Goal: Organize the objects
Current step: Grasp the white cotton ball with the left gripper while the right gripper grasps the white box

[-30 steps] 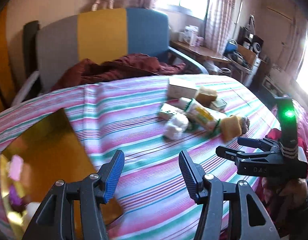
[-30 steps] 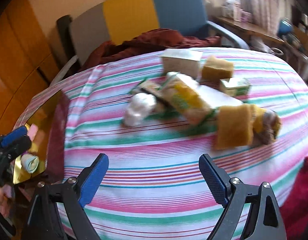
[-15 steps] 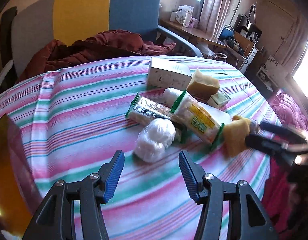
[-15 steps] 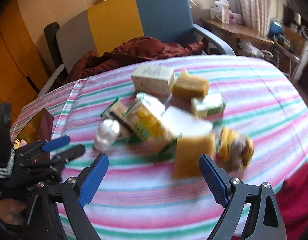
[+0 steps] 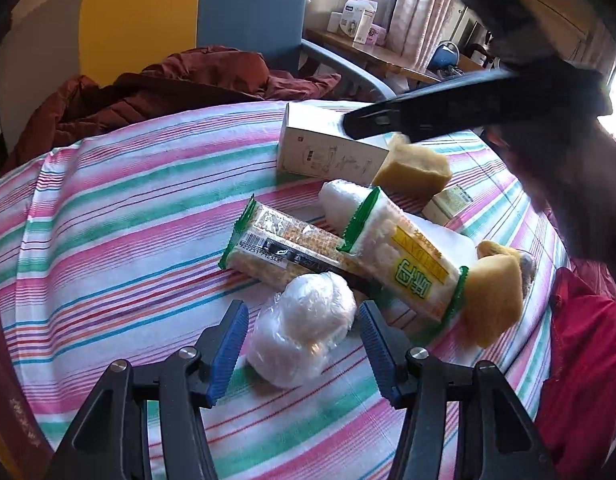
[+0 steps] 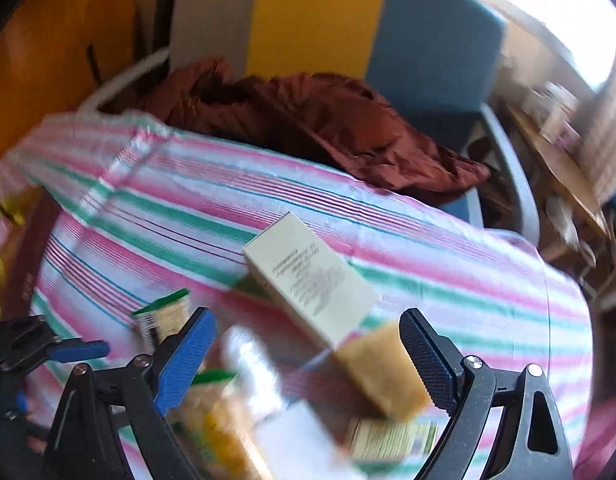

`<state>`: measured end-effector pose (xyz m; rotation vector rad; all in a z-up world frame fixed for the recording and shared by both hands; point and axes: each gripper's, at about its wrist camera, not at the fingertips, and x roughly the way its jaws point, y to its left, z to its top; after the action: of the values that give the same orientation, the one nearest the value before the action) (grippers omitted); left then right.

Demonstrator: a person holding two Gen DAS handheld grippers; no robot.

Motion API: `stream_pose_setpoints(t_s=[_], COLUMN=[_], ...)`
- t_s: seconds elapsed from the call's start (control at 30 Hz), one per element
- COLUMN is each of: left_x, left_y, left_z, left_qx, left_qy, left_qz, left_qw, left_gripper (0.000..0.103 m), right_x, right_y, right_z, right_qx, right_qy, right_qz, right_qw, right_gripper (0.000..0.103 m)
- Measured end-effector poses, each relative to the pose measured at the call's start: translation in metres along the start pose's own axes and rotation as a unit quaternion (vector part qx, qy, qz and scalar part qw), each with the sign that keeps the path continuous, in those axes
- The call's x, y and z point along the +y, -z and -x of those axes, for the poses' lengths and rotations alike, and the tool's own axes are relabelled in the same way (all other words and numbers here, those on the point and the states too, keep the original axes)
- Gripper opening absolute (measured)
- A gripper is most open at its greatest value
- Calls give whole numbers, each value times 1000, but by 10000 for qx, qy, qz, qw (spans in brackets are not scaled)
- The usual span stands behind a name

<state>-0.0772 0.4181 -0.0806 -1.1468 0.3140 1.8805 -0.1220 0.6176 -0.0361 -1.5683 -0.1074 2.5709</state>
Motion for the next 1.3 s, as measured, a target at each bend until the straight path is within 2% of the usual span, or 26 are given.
stream_pose_setpoints(t_s=[0.07,0.23,0.3,0.33,0.43,0.67,0.83,0.93,1.13,1.3], left_x=[2,9,12,13,14,14,19,24,44,70], left_y=[-1,0,2,3,6,16,28,36,65,100], left_z=[-5,-14,-12,-11,-1,37,79,106,158,191], left_qx=[21,97,80,67,-43,-336,-595,-795,-1090,-1227], left_qy=[44,234,293,302,300,250,151,95,-121,-428], left_qz=[24,190,299,338,382,407,488,526,681,937], left_qw=[10000,9995,9991,9989,9988,9983,9969,9954,9916,9871], left_gripper=[56,40,36,35,33,33,33,33,33,33], right_x=[2,5,10,12,14,14,22,40,105,164], right_y=[-10,-20,-18,-17,-11,-4,-11,-14,-3,11], right_z=[-19,-60,-71,-72,-65,-31,21,51,92,101], right_qx=[211,636,789,793,643,191,-399,-699,-1053,-1131], right_qy=[43,128,144,179,59,483,580,378,-382,-943], right_qz=[269,630,715,735,589,67,-284,-392,-398,-355], right_qw=[9994,9959,9942,9940,9962,9986,9971,9961,9929,9885], right_gripper=[94,94,80,70,50,49,50,50,50,50])
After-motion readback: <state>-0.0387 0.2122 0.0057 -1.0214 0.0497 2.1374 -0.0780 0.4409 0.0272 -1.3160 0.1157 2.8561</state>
